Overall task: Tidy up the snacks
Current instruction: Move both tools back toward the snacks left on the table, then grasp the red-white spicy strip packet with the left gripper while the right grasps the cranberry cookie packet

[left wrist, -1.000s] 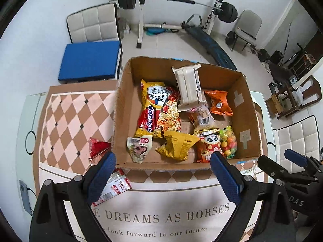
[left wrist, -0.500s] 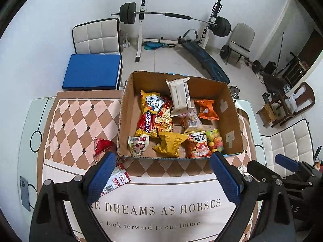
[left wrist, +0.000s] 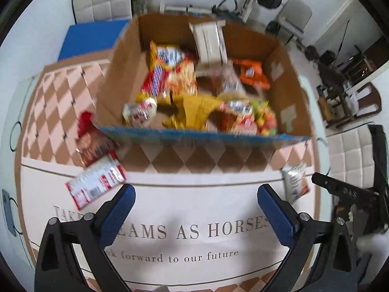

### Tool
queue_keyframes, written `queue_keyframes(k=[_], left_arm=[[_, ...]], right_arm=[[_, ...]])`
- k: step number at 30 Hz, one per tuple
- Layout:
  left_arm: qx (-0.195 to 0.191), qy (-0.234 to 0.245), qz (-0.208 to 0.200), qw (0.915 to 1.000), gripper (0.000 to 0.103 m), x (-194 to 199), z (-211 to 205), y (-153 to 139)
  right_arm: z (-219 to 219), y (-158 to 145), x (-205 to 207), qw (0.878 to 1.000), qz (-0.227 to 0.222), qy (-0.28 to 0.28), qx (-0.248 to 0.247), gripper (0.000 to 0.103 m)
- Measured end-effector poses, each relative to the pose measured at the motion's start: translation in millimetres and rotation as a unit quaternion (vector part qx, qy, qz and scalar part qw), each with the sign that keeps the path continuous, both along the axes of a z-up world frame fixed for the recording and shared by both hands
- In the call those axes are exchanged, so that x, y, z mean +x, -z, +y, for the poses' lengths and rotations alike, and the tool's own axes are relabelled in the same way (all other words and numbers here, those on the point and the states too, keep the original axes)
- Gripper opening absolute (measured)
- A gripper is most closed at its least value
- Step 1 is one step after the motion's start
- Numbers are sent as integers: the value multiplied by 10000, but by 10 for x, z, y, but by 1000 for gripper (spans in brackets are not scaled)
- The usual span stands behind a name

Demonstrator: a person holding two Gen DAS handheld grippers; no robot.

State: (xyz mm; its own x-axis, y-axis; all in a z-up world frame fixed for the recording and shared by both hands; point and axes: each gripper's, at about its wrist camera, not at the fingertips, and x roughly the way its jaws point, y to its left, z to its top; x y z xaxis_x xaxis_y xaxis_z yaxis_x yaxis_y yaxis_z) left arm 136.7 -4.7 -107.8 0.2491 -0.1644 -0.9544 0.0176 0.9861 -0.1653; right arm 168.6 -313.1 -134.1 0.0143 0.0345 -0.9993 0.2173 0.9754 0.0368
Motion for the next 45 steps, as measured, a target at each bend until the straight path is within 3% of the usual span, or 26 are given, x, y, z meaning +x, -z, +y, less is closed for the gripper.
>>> queue_keyframes(k=[3,8,10,12,16,21,25,30,35,38,45], left_arm=[[124,79,202,9997,103,-17,-85,254],[450,202,318,9983,103,-86,-130,552],[595,222,364,9973,103,-123,-82,633],[699,200,348,9968,103,-162,-3,665],[930,112,368,9949,103,-260,297,706],[1299,104,528,9901,103,-353,830,773],[1610,138,716,9843,103,-301,1259,885],[1280,92,894,9877,103,-1,1667,1076],[237,355,775,9961,103,192,1827,1173],[-204,511,970,9938,103,175,1791,1282],[-541,970,1186,9867,103,-197,1442,1283]], right_arm=[[-58,472,50,9990,395,-205,-92,96],[31,920,93,9960,565,-592,-346,96],[61,951,73,9964,519,-556,-363,91],[125,902,31,9973,447,-472,-346,73],[495,847,-155,9962,575,-634,-125,73],[1255,902,-468,9909,866,-973,341,73],[1706,896,-438,9899,807,-1121,322,73],[2140,853,-253,9861,855,-1271,639,73],[2266,790,-210,9857,888,-1281,647,73],[2187,780,-267,9860,921,-1233,636,73],[1885,907,-349,9861,1045,-1094,689,73]])
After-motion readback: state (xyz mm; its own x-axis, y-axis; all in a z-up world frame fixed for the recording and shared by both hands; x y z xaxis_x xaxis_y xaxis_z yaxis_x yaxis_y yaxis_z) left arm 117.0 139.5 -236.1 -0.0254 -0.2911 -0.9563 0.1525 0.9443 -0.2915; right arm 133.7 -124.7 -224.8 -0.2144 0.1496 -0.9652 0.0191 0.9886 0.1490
